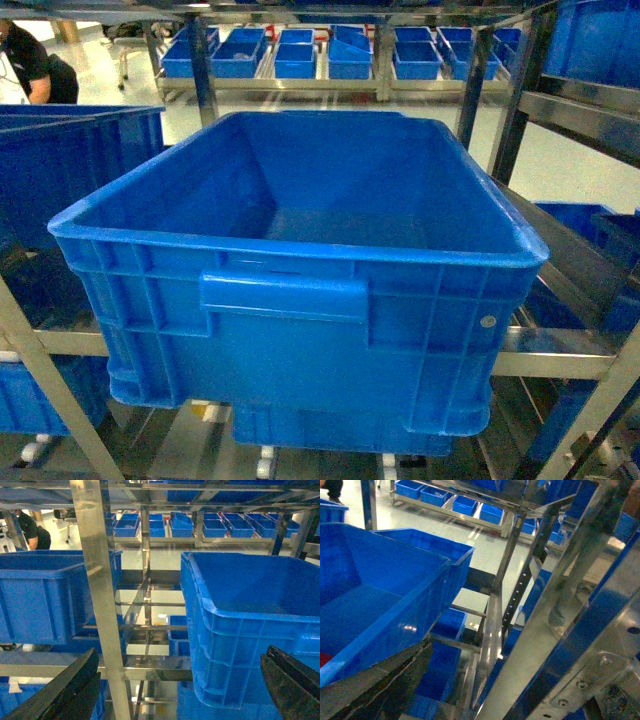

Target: Pick red block from blue box to shelf

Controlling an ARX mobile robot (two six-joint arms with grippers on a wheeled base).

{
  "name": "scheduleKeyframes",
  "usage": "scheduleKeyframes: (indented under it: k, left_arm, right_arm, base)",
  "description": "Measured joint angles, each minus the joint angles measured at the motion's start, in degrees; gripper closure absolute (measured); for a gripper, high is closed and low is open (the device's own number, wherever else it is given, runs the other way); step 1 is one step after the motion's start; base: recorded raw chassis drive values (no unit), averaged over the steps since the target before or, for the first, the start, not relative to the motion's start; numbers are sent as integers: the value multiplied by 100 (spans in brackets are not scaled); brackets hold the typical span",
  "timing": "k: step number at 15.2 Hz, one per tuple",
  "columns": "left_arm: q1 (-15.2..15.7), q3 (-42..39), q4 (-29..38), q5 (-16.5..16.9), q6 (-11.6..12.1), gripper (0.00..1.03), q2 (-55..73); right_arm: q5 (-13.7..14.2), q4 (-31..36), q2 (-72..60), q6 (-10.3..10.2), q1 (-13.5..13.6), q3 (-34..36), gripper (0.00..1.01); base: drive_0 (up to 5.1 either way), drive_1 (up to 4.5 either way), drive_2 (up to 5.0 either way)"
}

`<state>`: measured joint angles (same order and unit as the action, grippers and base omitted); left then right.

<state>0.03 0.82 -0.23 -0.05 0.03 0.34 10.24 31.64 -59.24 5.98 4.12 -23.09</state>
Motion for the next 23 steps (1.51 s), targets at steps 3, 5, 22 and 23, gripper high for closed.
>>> scheduleKeyframes:
  k: [3,5,22,23]
  left_arm:
    - [0,0,0,0,0,5,0]
    - [0,2,0,0,0,5,0]
    - [0,2,0,0,0,5,0]
    - [0,2,0,0,0,5,0]
  right_arm:
    - [356,-96,63,74,42,118,3]
    - [398,-184,101,96,129,192,3]
    - [118,136,149,-17,168,293,6]
    - [-391,752,251,-260,61,586,19]
  base:
    - [0,0,0]
    - [0,0,0]
    - [0,0,0]
    - [0,0,0]
